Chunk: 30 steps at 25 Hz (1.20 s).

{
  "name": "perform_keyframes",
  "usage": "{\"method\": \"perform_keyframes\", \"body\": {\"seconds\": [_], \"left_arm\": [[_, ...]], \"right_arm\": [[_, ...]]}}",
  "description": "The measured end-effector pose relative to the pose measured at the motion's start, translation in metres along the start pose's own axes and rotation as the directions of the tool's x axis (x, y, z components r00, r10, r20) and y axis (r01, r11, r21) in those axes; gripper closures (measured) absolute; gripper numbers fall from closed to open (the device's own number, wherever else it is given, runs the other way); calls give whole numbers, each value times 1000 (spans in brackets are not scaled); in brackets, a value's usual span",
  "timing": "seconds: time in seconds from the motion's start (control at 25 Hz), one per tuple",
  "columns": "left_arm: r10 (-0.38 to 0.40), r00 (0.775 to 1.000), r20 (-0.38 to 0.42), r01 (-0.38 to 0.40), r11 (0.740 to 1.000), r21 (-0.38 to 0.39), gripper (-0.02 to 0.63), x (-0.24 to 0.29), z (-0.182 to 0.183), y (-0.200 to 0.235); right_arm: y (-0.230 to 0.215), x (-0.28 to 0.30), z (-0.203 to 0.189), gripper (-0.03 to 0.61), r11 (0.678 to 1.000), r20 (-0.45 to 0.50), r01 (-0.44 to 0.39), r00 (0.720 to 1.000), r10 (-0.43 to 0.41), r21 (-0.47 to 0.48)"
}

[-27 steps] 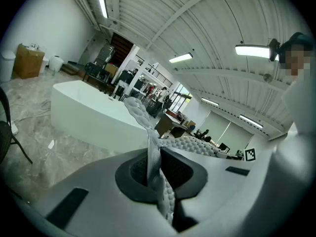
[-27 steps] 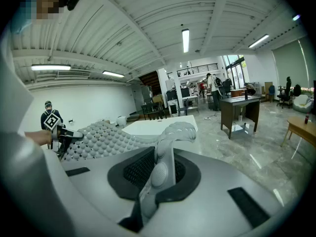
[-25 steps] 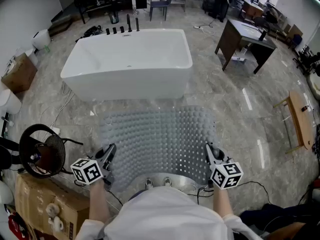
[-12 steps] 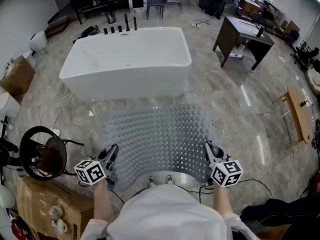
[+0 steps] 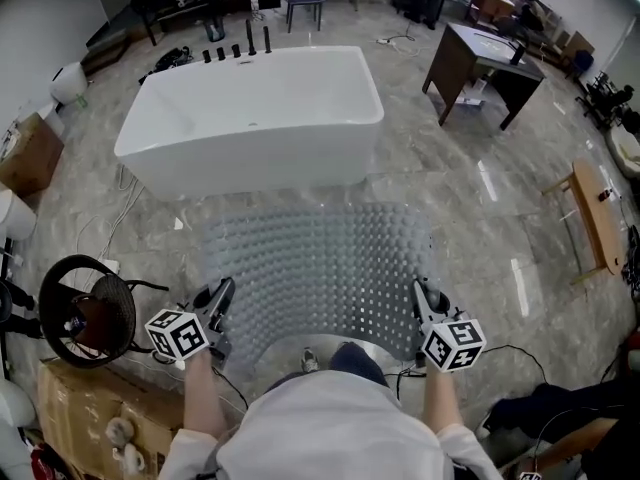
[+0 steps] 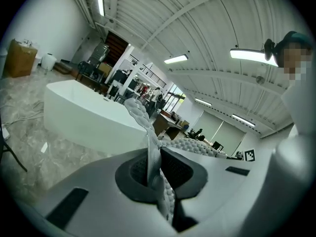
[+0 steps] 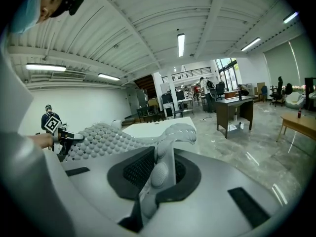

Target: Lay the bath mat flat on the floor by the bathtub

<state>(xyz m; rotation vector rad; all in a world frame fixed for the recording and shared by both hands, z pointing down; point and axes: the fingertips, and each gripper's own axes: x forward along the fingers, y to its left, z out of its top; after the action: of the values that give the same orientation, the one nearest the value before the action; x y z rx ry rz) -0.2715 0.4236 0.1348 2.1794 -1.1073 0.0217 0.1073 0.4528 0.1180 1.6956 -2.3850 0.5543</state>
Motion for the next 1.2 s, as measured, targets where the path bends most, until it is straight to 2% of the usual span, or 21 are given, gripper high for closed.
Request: {"method": "perform_keyframes", "body": {"seconds": [0.32, 0.68, 1.2], "left_arm": [[-7, 1000, -20, 7, 999, -32, 572, 16, -5, 11], [37, 999, -9, -37, 999, -36, 572, 71, 15, 7], [119, 993, -2, -119, 990, -74, 572, 142, 29, -2]], "right_arm": [[-5, 13, 3, 540, 1000, -15, 7, 1000, -7, -13], [-57, 58, 20, 540, 1000, -25, -24, 999, 24, 9], [-129, 122, 43, 540, 992, -51, -118, 991, 120, 33]]}}
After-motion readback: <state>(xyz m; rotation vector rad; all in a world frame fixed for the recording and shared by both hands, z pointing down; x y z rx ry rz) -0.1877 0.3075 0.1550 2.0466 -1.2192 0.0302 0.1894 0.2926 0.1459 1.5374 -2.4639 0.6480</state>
